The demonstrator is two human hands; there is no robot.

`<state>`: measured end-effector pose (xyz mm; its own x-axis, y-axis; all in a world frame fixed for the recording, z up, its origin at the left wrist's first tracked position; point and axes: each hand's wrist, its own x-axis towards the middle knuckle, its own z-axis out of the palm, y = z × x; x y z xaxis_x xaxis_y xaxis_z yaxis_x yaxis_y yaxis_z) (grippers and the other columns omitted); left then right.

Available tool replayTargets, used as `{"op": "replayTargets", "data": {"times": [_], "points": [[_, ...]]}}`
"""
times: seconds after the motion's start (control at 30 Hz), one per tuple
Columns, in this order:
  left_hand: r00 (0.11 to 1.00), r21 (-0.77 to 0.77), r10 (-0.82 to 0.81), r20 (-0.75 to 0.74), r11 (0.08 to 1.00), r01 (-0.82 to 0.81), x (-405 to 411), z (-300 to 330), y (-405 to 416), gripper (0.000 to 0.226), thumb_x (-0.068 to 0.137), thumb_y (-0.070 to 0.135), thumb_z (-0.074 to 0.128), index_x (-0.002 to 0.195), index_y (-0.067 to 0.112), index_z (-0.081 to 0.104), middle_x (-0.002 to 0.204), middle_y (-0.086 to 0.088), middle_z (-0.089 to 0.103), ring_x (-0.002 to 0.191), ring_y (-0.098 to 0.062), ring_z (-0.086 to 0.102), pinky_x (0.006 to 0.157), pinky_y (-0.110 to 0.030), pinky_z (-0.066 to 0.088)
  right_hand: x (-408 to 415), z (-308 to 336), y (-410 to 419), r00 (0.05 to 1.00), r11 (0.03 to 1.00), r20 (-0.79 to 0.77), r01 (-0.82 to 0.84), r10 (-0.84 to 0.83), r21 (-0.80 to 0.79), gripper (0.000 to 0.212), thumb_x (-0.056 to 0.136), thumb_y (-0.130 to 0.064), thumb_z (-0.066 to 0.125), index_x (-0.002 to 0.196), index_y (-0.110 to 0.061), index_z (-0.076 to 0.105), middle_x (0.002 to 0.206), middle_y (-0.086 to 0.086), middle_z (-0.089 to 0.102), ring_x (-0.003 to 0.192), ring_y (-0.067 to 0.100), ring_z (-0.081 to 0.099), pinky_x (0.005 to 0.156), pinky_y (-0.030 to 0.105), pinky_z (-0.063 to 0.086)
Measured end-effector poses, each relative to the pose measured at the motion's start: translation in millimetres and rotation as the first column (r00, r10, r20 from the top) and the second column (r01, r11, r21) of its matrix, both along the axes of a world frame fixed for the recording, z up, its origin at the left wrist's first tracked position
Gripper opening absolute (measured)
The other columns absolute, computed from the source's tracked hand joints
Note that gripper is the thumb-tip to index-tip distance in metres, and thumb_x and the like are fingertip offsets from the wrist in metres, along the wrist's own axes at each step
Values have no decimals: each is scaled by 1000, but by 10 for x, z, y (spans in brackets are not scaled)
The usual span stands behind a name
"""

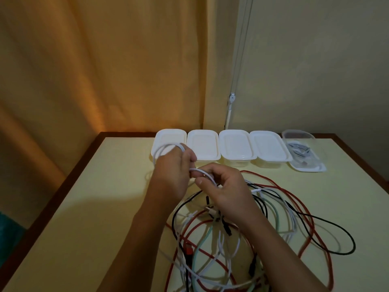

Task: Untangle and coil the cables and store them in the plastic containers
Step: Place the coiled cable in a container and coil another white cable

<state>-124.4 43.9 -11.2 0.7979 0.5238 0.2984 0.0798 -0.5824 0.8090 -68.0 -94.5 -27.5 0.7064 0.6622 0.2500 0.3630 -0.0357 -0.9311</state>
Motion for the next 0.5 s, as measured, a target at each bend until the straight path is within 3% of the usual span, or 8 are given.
{"op": "replayTargets", "data": {"times": [0.07,0.1,0.2,0.27,0.37,0.43,0.5], "points": [[975,79,-47,-216,995,65,4,-51,30,31,104,20,41,87,6,63,73,-11,62,68,-22,57,69,-35,44,49,14,-33,999,999,7,32,-32,12,12,91,-12,71,96,-23,74,75,-7,69,71,13,63,66,36,53],[963,24,-93,-253,994,103,1,-76,39,36,105,23,41,85,4,63,72,-12,62,66,-24,57,67,-39,44,72,32,-47,998,998,-6,56,-56,29,14,89,-12,73,94,-25,71,68,-6,63,64,14,58,61,33,49],[902,-346,-340,-268,907,239,-58,-39,27,62,101,55,32,67,9,55,48,4,46,43,-11,41,49,-28,33,129,79,-87,994,994,12,106,-106,30,19,85,-14,77,91,-27,64,69,1,59,65,19,57,60,29,49],[827,-465,-511,-232,805,367,-98,11,48,66,95,65,32,63,9,43,48,2,31,42,-12,25,44,-22,22,150,82,-108,994,994,32,105,-106,32,17,84,-16,80,88,-22,64,74,0,63,71,18,62,65,28,52],[736,-614,-675,-50,602,510,-176,100,99,48,99,42,39,61,13,32,52,-2,21,46,-15,13,45,-29,12,185,50,-135,996,996,35,81,-83,44,14,85,-22,79,84,-18,65,73,4,60,71,25,59,64,29,49],[702,-760,-699,136,381,527,-207,136,123,44,98,34,38,57,20,31,47,4,23,42,-11,14,43,-27,11,197,34,-149,999,999,12,36,-36,32,13,91,-25,72,82,-18,65,69,5,57,66,19,54,64,29,46],[669,-811,-650,362,134,569,-210,163,125,44,98,33,38,56,24,29,44,8,22,39,-10,14,42,-25,13,177,19,-146,1000,1000,1,-5,5,-11,21,98,-31,62,81,-18,65,70,7,60,66,17,56,65,33,47]]}}
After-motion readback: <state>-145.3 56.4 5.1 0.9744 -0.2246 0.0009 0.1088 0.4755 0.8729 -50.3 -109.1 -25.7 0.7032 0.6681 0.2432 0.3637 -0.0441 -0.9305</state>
